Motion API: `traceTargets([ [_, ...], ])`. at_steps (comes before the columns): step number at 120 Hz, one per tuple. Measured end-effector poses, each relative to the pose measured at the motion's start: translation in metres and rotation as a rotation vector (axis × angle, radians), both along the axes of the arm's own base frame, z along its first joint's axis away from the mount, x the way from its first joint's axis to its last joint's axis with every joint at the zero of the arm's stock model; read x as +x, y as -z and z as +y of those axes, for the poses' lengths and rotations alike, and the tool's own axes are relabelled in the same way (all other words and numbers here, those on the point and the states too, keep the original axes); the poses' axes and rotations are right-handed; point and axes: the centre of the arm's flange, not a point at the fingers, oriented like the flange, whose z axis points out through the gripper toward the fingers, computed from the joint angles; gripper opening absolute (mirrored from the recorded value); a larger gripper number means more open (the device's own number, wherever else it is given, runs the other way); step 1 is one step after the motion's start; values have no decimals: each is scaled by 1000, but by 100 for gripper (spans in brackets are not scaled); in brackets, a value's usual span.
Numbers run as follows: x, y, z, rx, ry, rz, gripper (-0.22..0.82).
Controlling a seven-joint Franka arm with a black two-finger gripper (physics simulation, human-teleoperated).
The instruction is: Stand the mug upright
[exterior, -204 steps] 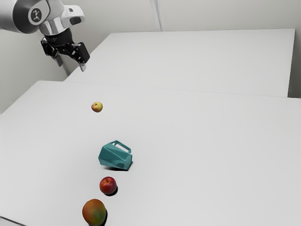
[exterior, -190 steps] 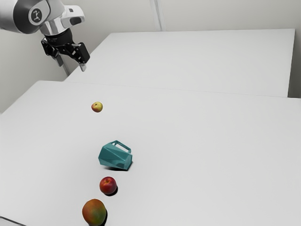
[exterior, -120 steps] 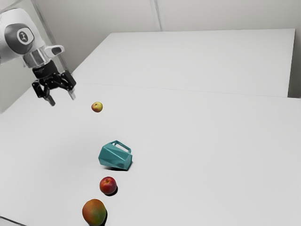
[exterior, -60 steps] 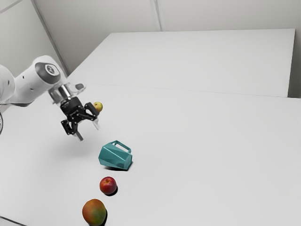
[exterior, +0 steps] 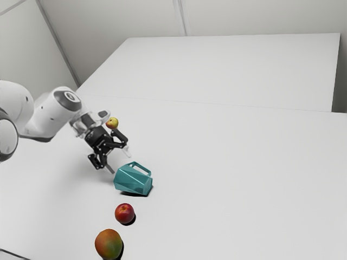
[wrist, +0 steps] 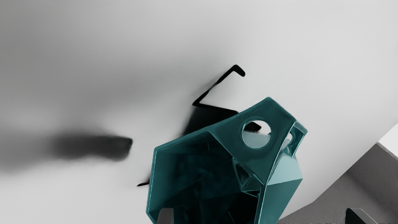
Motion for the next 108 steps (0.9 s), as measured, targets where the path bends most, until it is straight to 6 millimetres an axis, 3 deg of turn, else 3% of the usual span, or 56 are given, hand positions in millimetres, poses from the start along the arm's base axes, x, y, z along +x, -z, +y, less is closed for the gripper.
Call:
traceTargets([
  [34,10,22,-25,-54,-17,-11,60],
  [53,13,21,-28,-47,-11,-23,19],
  [65,15,18,-29,-43,-7,-32,2],
  [80,17,14,-31,-38,-2,-43,-8],
  [108,21,-11,-45,-3,42,-80,-16],
])
